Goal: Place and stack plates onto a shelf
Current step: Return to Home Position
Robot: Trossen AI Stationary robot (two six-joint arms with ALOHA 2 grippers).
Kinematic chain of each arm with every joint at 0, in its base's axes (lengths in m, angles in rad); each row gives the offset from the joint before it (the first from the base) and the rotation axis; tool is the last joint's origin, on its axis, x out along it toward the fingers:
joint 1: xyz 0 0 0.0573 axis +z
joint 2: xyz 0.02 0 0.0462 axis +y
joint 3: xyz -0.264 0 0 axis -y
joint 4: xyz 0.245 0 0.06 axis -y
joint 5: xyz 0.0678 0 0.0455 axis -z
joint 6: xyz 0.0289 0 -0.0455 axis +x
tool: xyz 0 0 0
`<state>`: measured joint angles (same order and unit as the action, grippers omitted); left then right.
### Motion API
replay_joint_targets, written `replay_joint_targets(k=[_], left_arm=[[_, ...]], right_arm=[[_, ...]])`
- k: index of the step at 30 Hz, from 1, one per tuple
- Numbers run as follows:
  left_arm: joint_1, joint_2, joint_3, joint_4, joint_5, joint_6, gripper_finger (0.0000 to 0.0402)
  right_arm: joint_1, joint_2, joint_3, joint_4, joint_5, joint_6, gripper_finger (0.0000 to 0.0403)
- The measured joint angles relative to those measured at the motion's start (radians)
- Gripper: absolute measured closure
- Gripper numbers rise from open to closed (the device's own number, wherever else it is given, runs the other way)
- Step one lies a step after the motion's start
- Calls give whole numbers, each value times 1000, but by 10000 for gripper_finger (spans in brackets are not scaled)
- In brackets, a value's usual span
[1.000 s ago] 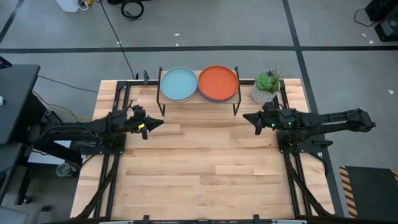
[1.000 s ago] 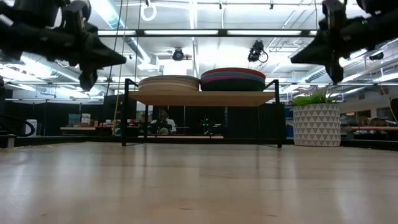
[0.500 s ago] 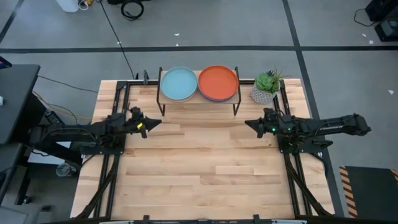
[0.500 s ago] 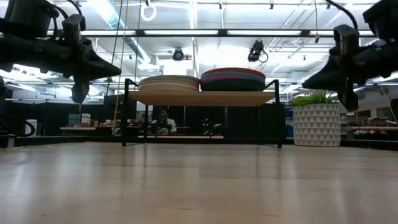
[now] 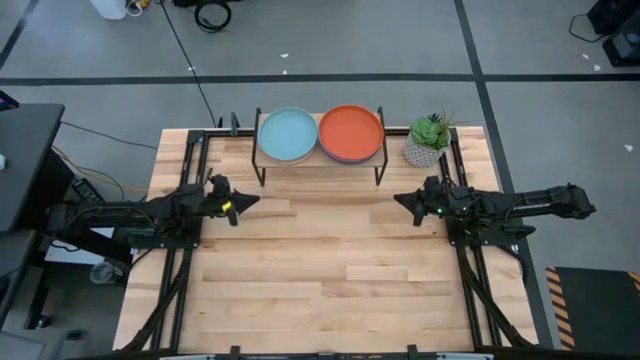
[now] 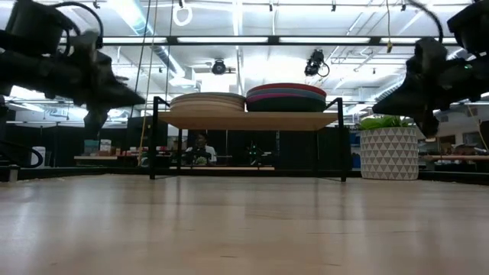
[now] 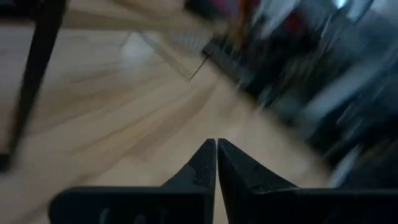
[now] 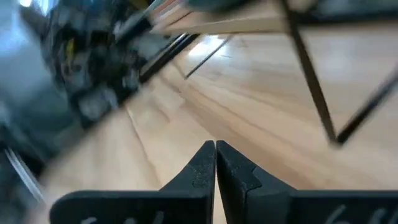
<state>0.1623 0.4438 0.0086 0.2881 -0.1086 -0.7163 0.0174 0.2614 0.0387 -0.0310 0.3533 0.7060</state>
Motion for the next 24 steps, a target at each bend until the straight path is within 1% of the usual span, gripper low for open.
replay_joint_targets(k=[2,4,6,8,11,24], left_arm=[[0,0,0,-88,7,191,374],[0,1,0,-159,8,337,369],[0,1,0,-209,8,440,368],[0,1,0,-234,9,501,367],[0,1,0,-235,9,541,366],[0,1,-1,-235,9,545,365]], right_arm=[[0,7,0,-2,-39,-239,380],[0,7,0,-3,-71,-451,379],[0,7,0,0,-87,-593,380],[0,7,0,-2,-90,-673,381],[0,7,0,0,-89,-704,383],[0,7,0,0,-88,-705,380]])
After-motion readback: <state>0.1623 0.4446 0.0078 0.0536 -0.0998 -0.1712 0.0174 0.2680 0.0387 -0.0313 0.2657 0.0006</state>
